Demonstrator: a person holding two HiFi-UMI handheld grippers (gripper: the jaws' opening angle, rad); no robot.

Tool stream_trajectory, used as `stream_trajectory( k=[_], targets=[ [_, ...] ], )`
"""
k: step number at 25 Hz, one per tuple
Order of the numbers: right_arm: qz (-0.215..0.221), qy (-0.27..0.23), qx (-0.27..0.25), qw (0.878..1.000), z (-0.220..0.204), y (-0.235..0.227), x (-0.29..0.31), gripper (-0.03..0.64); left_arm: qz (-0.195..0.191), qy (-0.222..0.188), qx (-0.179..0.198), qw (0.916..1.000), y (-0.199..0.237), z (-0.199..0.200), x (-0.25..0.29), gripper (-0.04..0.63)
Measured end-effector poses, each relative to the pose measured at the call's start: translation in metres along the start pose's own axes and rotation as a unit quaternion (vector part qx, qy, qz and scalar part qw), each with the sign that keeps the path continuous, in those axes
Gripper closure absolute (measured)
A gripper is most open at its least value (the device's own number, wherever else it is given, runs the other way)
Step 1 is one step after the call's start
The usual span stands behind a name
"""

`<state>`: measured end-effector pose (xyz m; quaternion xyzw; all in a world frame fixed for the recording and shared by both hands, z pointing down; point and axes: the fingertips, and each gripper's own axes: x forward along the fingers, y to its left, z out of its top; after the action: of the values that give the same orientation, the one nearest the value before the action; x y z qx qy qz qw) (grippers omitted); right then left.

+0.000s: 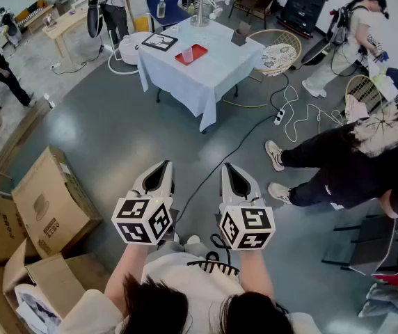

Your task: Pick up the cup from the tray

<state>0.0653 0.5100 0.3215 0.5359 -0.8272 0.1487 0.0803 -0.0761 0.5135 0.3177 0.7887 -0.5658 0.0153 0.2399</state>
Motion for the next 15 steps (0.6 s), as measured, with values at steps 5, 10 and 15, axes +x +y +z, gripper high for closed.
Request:
stream_trajectory(
  k=[5, 10, 15],
  targets=[
    [0.000, 0.003, 0.001, 1.000, 0.000, -0.001, 0.000, 0.592, 0.002, -0.009, -0.002, 1.0000, 0.001, 0.005, -0.003, 0.595],
    [-0.001, 0.006, 0.001, 1.000, -0.002, -0.008, 0.000, 0.592, 0.002, -0.005, 0.002, 1.0000, -0.002, 0.002, 0.002, 0.595],
    [-0.007, 0.008, 0.004, 1.000, -0.002, -0.018, -0.001, 0.591, -0.001, -0.006, 0.003, 1.0000, -0.012, 0.001, 0.011, 0.595]
  ],
)
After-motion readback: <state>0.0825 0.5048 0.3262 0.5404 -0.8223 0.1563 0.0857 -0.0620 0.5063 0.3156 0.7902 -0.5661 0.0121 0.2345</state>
